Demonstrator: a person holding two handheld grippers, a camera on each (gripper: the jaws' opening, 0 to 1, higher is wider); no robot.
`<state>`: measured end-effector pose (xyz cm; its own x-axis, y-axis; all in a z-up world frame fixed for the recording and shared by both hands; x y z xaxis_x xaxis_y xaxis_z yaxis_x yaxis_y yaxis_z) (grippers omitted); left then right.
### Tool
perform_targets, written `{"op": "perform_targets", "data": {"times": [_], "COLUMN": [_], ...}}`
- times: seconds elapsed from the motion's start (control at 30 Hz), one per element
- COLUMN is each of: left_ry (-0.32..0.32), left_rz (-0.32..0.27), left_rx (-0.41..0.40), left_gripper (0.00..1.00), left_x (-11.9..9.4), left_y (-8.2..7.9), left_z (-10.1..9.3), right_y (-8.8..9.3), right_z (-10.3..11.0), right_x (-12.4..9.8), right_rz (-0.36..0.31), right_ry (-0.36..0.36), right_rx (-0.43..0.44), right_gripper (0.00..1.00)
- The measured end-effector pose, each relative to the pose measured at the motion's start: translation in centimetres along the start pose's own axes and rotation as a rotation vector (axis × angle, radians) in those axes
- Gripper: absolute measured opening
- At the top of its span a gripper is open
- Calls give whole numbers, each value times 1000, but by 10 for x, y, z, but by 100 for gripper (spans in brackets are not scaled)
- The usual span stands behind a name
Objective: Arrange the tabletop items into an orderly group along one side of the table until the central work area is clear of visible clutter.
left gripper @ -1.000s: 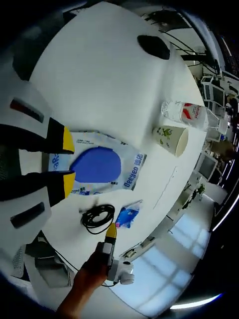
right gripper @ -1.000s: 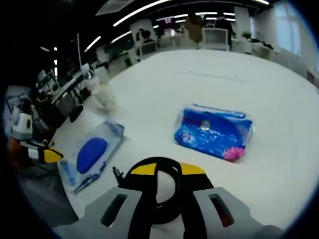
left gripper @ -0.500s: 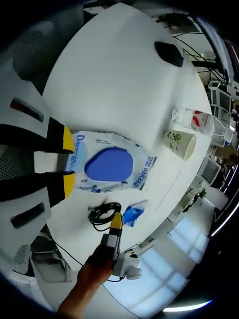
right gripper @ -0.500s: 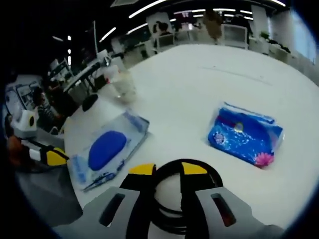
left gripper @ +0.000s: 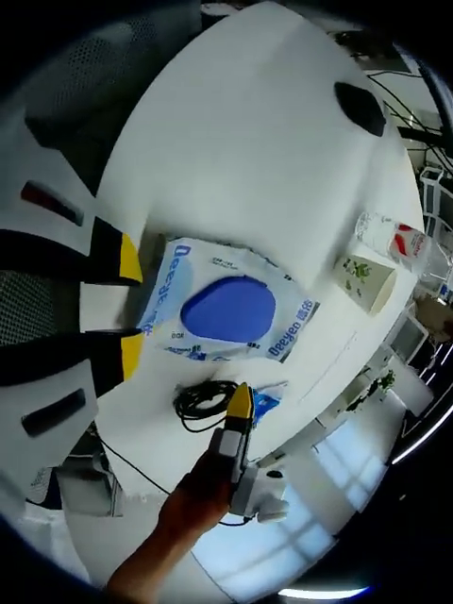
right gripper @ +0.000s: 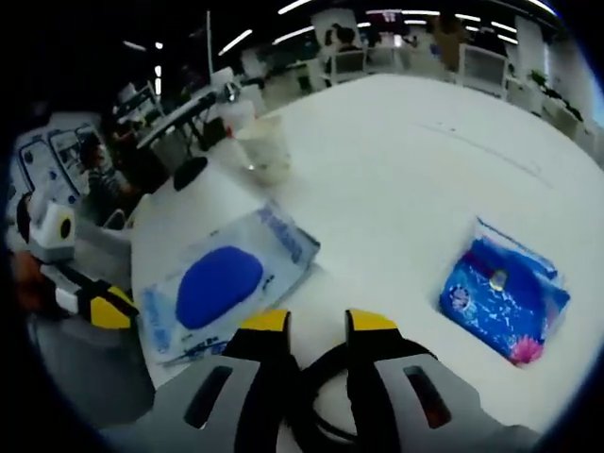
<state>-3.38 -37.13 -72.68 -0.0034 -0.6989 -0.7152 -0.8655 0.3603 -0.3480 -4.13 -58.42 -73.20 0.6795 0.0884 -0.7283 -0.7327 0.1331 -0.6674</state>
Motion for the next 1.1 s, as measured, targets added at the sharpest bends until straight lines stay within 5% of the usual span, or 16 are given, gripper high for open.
{"op": "perform_targets", "data": {"times": [0.23,0.47,0.63,1.1], "left_ry": [16,17,22,33], "left_rz": [45,29,47,50], "left_rx": [-28,-109,-109,-138], "left_gripper": [18,17,18,13], "left_x": [9,12,16,24], "left_y": [11,9,13,13], "left_z": [-6,-3,-5,-5], "right_y": [-12,-29,-31,-34], "right_z": [7,4,-4,-1], "right_x": [17,31,40,60], "right_rz": [60,94,174,217], "right_ry": [-52,-65,-58,-88], "right_rx": [-101,-188,-294,-333], "right_gripper": [28,31,35,32]}}
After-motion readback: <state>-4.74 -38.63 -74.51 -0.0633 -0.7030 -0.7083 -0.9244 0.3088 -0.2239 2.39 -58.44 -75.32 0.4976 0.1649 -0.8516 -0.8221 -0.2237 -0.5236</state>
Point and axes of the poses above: the point that each gripper's makers call its tool centre point, and the gripper's own axes: x roughly forward along the fingers, z roughly to its left, y roughly out of its underside, the point moved 2 cm from there along -x, roughly backward along the fingers, and after that the axes turned 5 degrees about -x, right-handed, at the moved point
